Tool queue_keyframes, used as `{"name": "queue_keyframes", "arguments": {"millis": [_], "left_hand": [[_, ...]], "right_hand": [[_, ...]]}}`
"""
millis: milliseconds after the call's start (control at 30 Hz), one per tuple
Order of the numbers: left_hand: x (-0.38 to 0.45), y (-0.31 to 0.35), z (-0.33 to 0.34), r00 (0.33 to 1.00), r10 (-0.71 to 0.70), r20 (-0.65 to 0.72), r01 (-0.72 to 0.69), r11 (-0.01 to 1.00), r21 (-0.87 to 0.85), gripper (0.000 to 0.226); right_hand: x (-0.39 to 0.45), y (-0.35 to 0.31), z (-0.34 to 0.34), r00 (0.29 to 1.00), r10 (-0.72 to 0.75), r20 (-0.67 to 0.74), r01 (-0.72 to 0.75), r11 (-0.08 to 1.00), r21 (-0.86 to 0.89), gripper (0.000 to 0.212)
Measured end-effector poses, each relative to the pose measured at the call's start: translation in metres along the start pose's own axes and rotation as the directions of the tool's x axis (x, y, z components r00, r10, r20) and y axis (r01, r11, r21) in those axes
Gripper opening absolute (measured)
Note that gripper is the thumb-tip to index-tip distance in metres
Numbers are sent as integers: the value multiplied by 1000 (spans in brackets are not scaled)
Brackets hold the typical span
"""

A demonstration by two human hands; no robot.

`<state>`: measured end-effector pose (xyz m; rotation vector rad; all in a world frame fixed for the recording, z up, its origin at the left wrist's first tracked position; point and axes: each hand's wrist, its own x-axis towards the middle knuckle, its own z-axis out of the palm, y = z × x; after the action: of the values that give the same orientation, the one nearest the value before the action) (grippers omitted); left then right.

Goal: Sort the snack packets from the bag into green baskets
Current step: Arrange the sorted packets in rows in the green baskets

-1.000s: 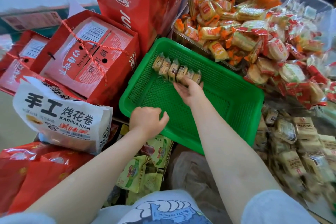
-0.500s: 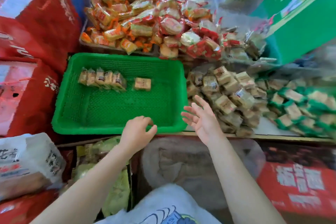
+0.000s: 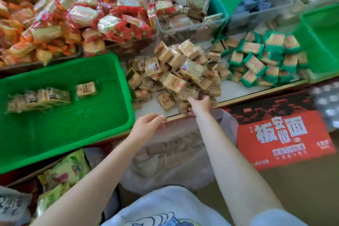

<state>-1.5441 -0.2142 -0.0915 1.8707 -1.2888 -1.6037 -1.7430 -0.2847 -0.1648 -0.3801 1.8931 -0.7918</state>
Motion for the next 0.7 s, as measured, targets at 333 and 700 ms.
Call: {"name": "queue_keyframes", "arguments": {"millis": [333, 700], "left_hand": [[2, 15, 3, 994, -111, -18, 108, 988, -112, 21], [-1, 30, 31, 967, -135, 215, 188, 950, -250, 30]], "right_hand": [[-26, 3, -46, 998, -59, -14, 60, 996, 65, 32], [-73, -2, -67, 848, -234, 475, 285, 958, -38, 26]]}}
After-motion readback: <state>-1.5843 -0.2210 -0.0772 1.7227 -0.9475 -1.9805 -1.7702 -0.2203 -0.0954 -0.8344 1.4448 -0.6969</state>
